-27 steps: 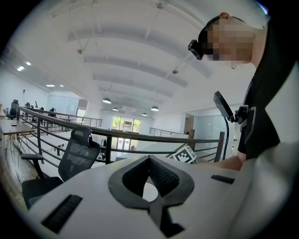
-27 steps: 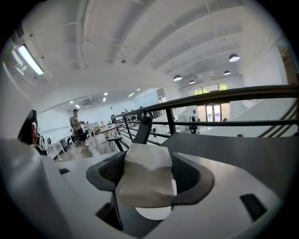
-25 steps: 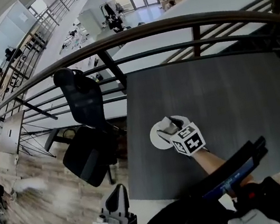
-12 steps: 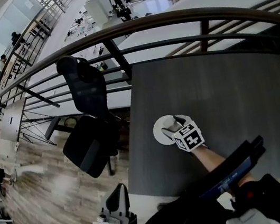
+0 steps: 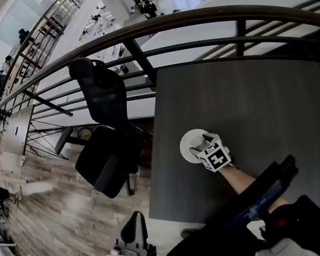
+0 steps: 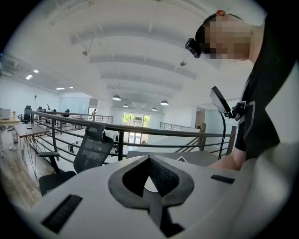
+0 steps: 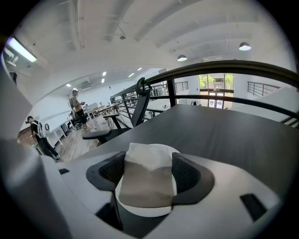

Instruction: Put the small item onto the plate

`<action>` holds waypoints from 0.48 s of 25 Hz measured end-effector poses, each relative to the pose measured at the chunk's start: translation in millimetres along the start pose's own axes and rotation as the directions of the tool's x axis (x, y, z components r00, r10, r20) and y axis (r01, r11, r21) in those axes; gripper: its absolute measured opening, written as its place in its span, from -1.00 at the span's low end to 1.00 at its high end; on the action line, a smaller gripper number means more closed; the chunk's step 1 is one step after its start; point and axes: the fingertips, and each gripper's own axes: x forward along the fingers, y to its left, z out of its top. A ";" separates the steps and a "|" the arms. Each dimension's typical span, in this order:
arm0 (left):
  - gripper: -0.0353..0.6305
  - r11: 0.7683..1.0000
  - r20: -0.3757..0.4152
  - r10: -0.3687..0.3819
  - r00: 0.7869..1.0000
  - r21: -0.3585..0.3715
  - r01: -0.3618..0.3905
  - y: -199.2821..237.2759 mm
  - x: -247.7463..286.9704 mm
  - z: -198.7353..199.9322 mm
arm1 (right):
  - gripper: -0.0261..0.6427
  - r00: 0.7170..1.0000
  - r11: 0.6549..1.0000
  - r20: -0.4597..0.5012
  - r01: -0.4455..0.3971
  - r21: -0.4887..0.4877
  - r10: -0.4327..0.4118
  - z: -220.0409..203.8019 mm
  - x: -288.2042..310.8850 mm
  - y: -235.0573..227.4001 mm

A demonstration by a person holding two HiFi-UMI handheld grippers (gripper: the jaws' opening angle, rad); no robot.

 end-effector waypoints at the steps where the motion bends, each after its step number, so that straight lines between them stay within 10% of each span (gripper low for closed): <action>1: -0.88 1.000 0.000 0.002 1.000 -0.002 -0.002 0.0 -1.1 -0.5 | 0.03 1.000 1.000 -0.007 0.002 -0.006 -0.002 -3.5 3.1 -0.2; 12: -0.88 0.999 0.039 0.009 0.999 -0.033 -0.008 -4.7 -2.5 11.3 | 0.03 0.997 0.998 -0.070 0.024 -0.059 -0.029 -25.0 26.9 -2.6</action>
